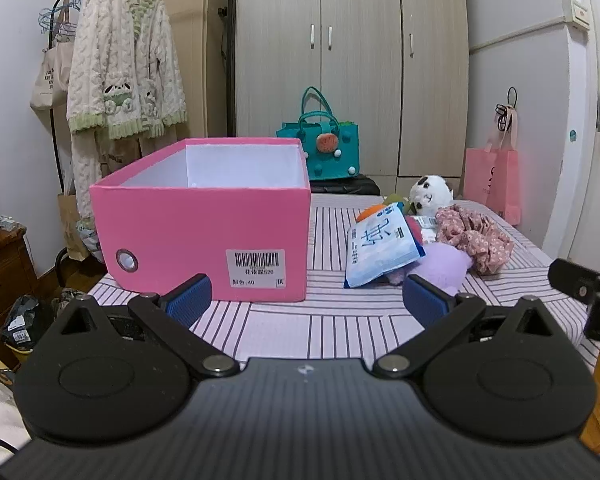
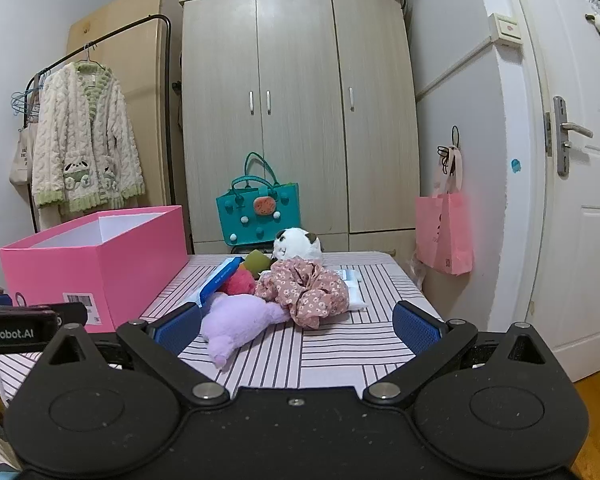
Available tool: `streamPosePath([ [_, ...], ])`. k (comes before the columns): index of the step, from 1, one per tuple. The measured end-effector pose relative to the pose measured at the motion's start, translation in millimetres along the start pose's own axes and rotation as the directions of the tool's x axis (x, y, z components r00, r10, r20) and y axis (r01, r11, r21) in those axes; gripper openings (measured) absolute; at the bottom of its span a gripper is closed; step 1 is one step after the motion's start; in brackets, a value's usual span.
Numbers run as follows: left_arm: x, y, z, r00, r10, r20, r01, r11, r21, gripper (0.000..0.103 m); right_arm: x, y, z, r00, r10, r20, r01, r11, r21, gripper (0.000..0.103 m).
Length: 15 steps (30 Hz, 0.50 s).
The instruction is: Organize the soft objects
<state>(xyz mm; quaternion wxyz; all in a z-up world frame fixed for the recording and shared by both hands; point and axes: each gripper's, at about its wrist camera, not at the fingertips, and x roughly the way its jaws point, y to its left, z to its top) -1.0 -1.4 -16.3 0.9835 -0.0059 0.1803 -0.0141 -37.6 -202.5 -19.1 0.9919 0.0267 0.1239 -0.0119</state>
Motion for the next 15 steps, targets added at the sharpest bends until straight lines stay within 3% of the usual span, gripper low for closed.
streamPosePath([
  [15, 10.8, -1.5, -10.4, 0.999, -0.007, -0.044, 0.007, 1.000, 0.006, 0.103, 1.3, -2.7, -5.2, 1.000, -0.021, 0.004, 0.021, 1.000, -0.014, 0.103],
])
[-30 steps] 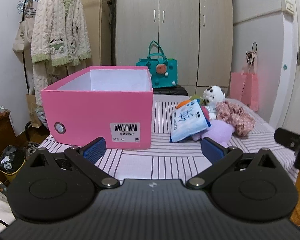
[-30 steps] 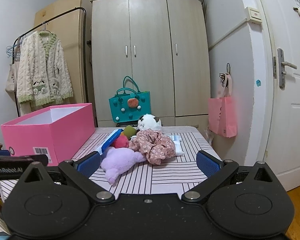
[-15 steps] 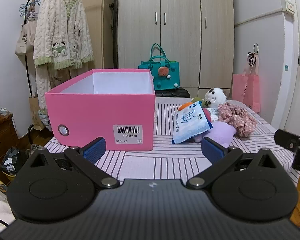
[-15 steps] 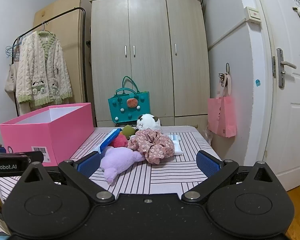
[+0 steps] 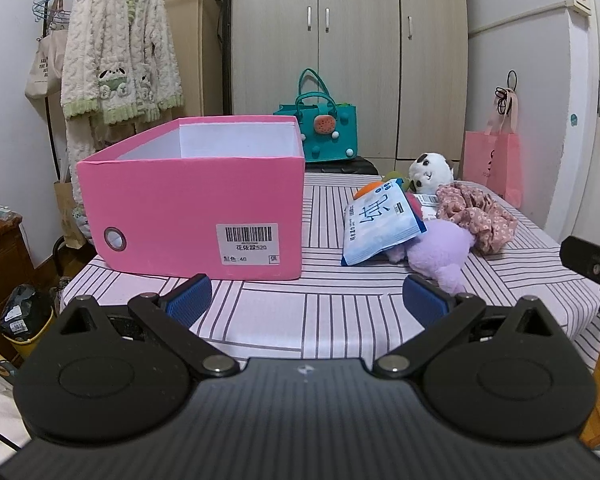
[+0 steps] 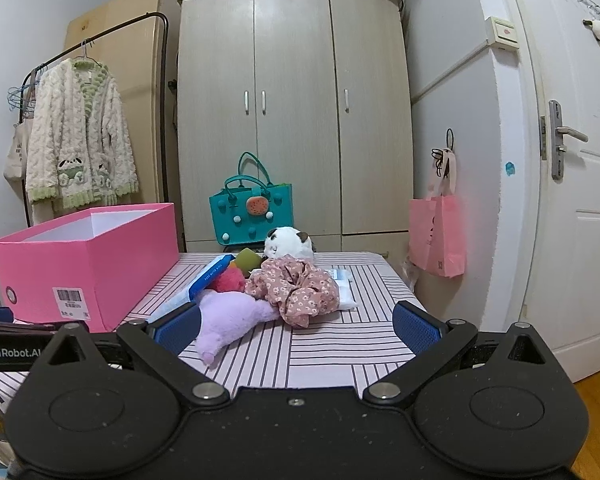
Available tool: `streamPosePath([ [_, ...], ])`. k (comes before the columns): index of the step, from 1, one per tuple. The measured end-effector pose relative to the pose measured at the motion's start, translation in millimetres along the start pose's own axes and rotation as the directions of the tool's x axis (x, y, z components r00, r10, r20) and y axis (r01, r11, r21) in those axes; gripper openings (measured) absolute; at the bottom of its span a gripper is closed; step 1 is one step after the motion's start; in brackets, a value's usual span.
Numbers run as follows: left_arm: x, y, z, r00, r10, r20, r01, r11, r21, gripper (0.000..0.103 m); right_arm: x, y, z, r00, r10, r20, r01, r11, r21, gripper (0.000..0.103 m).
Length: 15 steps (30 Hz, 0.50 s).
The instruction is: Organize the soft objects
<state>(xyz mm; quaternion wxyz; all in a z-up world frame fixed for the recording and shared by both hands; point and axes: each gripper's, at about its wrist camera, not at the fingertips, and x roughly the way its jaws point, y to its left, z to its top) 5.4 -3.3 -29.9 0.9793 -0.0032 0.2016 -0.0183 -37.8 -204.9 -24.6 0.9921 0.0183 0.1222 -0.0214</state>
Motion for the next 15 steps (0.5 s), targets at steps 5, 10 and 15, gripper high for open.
streamPosePath([
  [5, 0.8, -1.7, -0.4, 1.000, -0.001, -0.001, 0.001, 1.000, 0.001, 0.103, 0.7, -0.9, -0.1, 1.000, 0.000, -0.002, 0.000, 1.000, 0.000, 0.103],
  [10, 0.8, -2.1, -0.4, 1.000, -0.001, 0.000, 0.001, 1.000, 0.002, 0.103, 0.8, -1.5, -0.7, 1.000, 0.000, -0.003, 0.000, 1.000, -0.001, 0.103],
  [15, 1.0, -2.3, -0.4, 1.000, -0.002, 0.000, 0.002, 1.000, -0.001, 0.103, 1.2, -2.0, -1.5, 1.000, 0.003, -0.004, -0.003, 1.000, -0.002, 0.103],
])
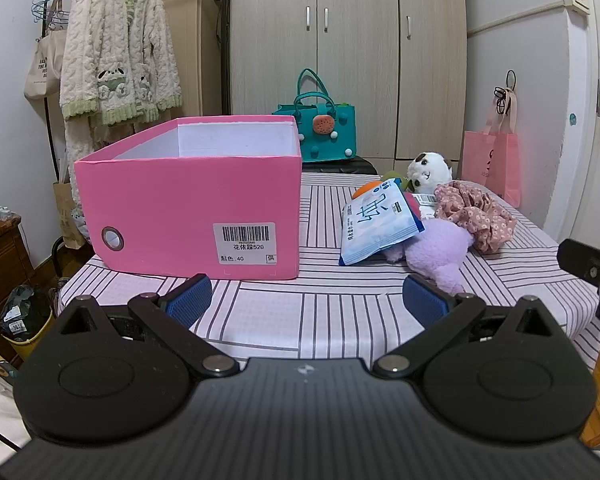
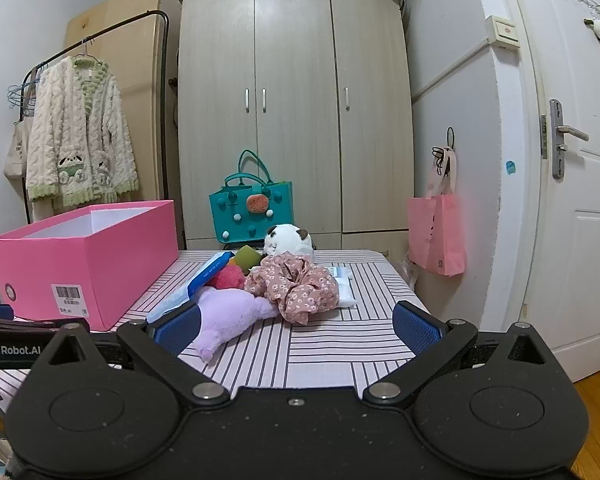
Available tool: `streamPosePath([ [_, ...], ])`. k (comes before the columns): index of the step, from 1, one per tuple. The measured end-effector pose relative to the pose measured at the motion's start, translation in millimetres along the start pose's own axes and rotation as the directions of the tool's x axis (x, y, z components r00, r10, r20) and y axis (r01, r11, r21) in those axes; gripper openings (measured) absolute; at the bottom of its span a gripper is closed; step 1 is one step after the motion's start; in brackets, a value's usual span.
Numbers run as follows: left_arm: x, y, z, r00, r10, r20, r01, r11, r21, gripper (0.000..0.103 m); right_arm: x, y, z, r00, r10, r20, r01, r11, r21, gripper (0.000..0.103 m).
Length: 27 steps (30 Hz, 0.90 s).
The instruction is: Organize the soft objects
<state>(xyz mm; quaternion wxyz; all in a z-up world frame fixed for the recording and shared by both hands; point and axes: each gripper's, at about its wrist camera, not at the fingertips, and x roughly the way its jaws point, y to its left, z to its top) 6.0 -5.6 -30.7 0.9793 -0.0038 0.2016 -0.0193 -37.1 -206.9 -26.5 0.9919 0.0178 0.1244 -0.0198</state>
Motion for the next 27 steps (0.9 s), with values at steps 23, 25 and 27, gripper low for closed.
streamPosePath([
  [23, 0, -7, 30, 0.998, -0.057, -0.021, 0.058, 0.998, 0.021, 0.103, 22, -36, 8, 0.989, 0.130, -0.071, -0.127, 0.991, 0.037, 0.103],
  [25, 0, -10, 39, 0.998, -0.066, -0.010, 0.066, 0.997, 0.047, 0.103, 21, -40, 13, 0.988, 0.142, -0.063, -0.141, 0.990, 0.018, 0.103],
  [27, 2, -13, 47, 0.998, -0.065, 0.002, 0.065, 0.996, 0.058, 0.103, 20, -44, 17, 0.986, 0.155, -0.054, -0.155, 0.988, 0.001, 0.103],
])
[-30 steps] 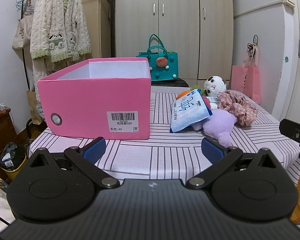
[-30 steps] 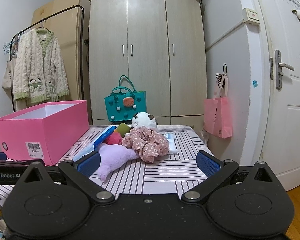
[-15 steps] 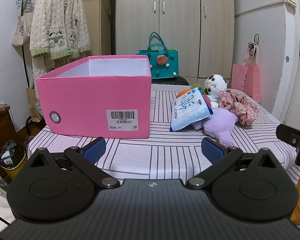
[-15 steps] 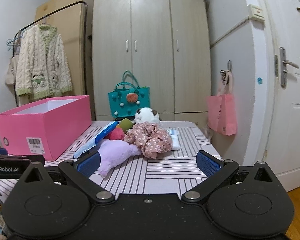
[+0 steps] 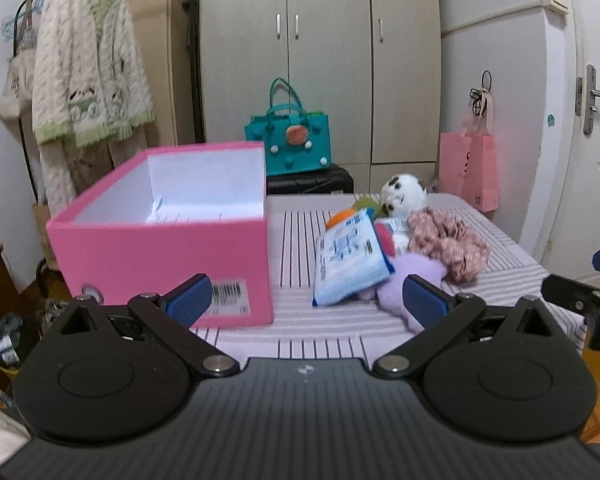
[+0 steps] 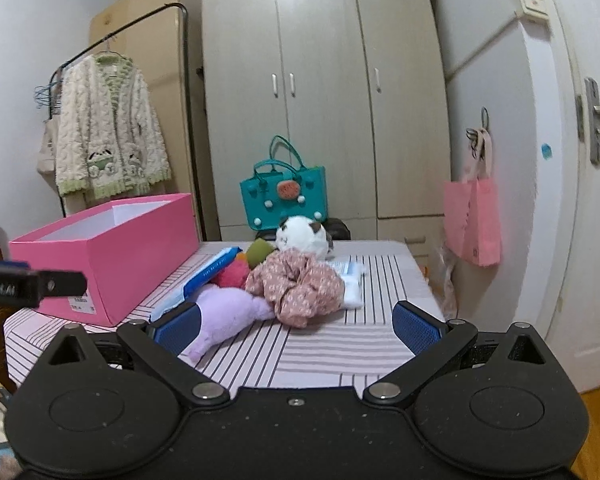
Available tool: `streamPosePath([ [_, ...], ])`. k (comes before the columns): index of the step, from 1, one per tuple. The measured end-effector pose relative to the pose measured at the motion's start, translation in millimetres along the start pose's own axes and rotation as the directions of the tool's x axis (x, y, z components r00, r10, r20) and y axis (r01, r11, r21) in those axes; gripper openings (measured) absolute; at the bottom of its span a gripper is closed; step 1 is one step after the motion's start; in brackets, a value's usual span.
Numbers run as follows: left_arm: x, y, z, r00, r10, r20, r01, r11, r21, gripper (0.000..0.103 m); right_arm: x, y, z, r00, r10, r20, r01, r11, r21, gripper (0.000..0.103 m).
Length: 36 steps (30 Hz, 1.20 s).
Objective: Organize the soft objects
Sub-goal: 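Move the left tool to the wet-wipes pack and close its fingers on it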
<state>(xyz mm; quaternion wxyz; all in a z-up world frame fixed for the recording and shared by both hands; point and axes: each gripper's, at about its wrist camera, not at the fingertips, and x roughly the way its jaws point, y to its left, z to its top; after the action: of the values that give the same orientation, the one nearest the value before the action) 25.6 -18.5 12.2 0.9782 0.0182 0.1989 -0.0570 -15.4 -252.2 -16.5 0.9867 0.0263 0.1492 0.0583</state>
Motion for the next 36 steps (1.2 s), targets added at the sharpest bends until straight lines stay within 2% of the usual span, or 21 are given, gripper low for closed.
streamPosePath([
  [3, 6, -2, 11, 1.000, -0.016, -0.003, 0.016, 1.000, -0.004, 0.103, 2, -4, 5, 1.000, 0.020, 0.015, -0.020, 0.999, -0.026, 0.103],
  [7, 22, -7, 26, 0.995, -0.090, -0.036, 0.089, 0.996, -0.019, 0.103, 19, -14, 10, 0.998, 0.054, 0.016, -0.053, 0.998, -0.041, 0.103],
  [11, 37, -23, 31, 0.993, -0.118, -0.027, 0.118, 0.993, -0.003, 0.103, 47, -35, 19, 0.997, 0.074, -0.027, -0.074, 0.997, 0.017, 0.103],
  [14, 50, -33, 27, 0.986, -0.160, -0.051, 0.159, 0.987, -0.018, 0.102, 64, -53, 27, 0.993, 0.101, -0.060, -0.097, 0.994, 0.058, 0.103],
  [17, 64, -41, 17, 0.975, -0.208, -0.082, 0.204, 0.977, -0.059, 0.102, 79, -69, 35, 0.980, 0.171, -0.105, -0.160, 0.982, 0.104, 0.103],
  [20, 81, -50, 7, 0.962, -0.235, -0.138, 0.228, 0.972, -0.059, 0.100, 93, -74, 38, 0.959, 0.237, -0.158, -0.218, 0.968, 0.128, 0.103],
  [23, 92, -54, 1, 0.944, -0.276, -0.179, 0.265, 0.961, -0.083, 0.098, 105, -71, 39, 0.941, 0.278, -0.195, -0.260, 0.959, 0.117, 0.103],
  [25, 96, -58, -2, 0.941, -0.283, -0.186, 0.271, 0.959, -0.087, 0.098, 112, -71, 40, 0.934, 0.288, -0.211, -0.270, 0.957, 0.109, 0.103],
  [28, 100, -63, -2, 0.947, -0.265, -0.182, 0.257, 0.964, -0.070, 0.097, 121, -70, 41, 0.923, 0.308, -0.229, -0.293, 0.951, 0.098, 0.103],
  [34, 107, -55, 12, 0.977, -0.172, -0.123, 0.161, 0.982, -0.093, 0.097, 140, -61, 52, 0.899, 0.355, -0.256, -0.344, 0.935, 0.088, 0.103],
  [36, 113, -51, 18, 0.983, -0.146, -0.113, 0.134, 0.986, -0.103, 0.095, 146, -57, 59, 0.890, 0.376, -0.259, -0.370, 0.926, 0.073, 0.103],
])
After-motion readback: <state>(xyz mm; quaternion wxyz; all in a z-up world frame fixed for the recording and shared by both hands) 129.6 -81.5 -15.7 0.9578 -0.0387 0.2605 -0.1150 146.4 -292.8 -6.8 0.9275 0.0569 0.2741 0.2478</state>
